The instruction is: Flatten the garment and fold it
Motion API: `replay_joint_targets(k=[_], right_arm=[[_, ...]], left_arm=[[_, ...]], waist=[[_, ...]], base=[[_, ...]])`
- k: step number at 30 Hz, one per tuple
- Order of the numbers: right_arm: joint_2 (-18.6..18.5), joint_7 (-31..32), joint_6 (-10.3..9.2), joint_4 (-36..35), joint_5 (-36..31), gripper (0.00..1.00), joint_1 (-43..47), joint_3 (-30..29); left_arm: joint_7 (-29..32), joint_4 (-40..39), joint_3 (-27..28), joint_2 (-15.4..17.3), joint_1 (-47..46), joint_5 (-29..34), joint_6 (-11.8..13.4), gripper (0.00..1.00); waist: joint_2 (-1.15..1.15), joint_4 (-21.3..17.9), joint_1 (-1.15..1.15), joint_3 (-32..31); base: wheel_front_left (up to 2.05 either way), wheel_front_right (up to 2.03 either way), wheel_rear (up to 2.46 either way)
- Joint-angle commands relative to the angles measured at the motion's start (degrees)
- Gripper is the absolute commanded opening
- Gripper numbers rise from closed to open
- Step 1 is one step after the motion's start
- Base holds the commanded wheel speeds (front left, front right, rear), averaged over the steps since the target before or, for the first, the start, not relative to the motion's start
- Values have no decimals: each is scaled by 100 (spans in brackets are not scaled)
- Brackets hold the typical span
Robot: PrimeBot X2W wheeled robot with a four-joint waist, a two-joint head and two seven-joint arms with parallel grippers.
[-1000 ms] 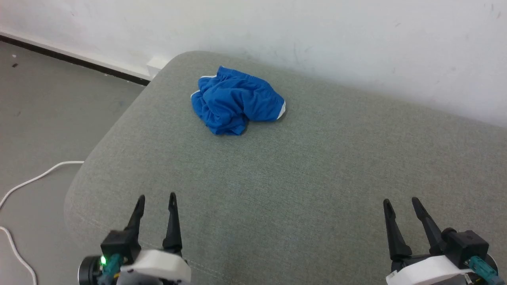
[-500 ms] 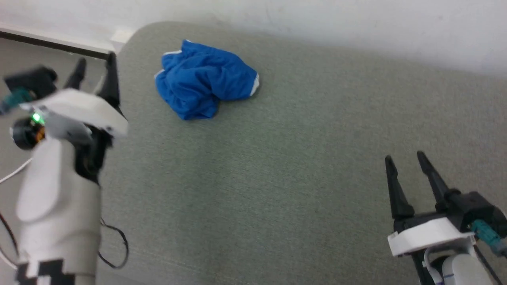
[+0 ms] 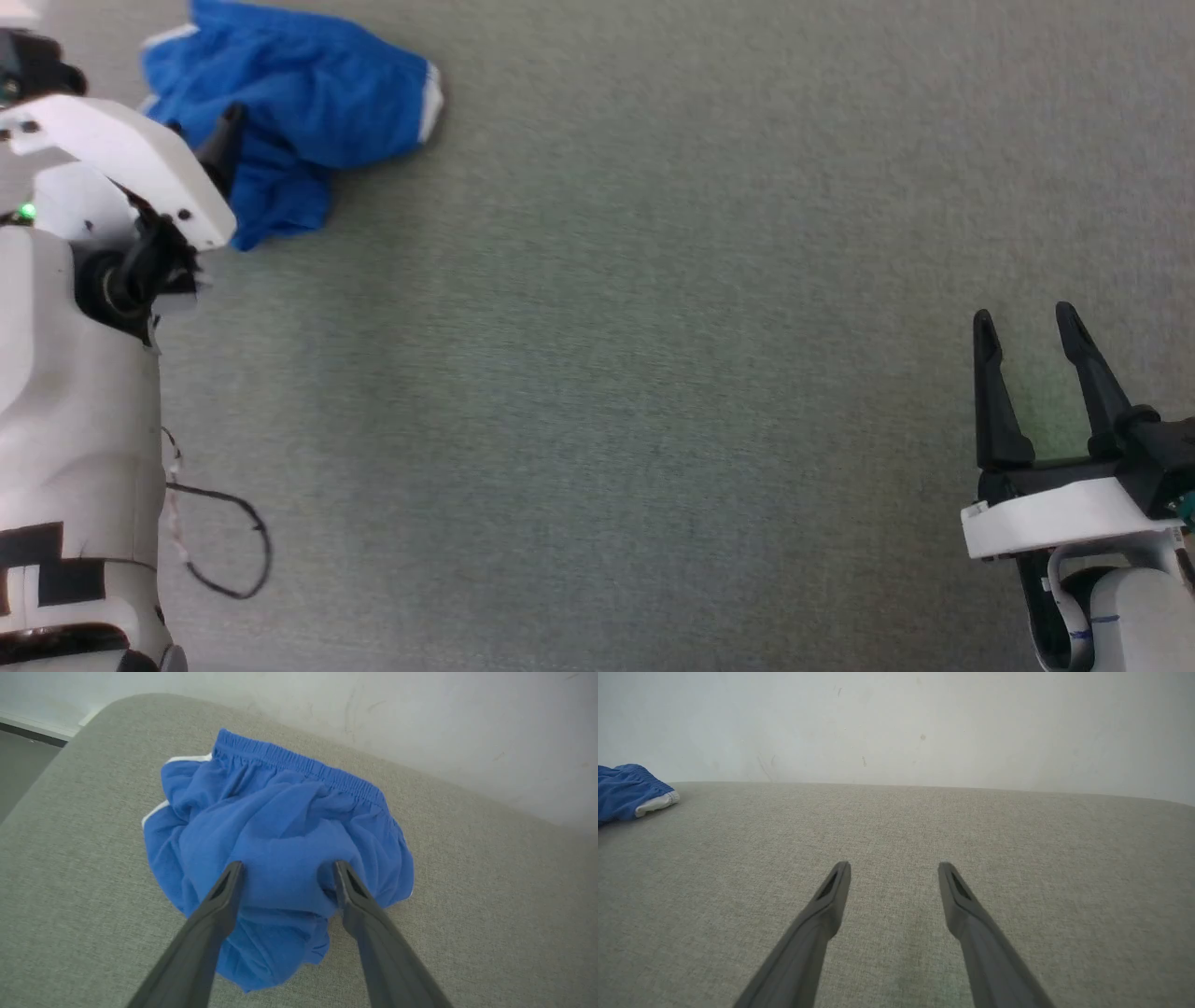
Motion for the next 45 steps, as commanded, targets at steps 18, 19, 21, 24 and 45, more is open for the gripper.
replay_joint_targets(k=[18, 19, 21, 24, 45], right_arm=[[11, -62, -5, 126, 19, 100, -163, 137], [11, -72, -5, 170, 40, 100, -153, 165], [11, -94, -5, 253, 87, 100, -137, 220], [11, -131, -5, 410, 194, 100, -100, 305], [11, -235, -5, 924, 638, 100, 375, 305]], left_arm=[[-471, -160, -355, 36, 166, 229, 93, 0], [-671, -243, -386, 66, 100, 279, 64, 0], [-1056, -454, -466, 135, -82, 386, 8, 0], [-1362, -736, -698, 143, -399, 425, -89, 0], [-254, -1586, -5161, -843, 1126, -1241, -160, 0]], waist=[[0, -208, -2, 200], [0, -200, -2, 95], [0, -206, -2, -94], [0, -257, -2, -445], [0, -595, -2, -1679]], base=[[0, 0, 0], [0, 0, 0], [0, 0, 0], [0, 0, 0], [0, 0, 0]])
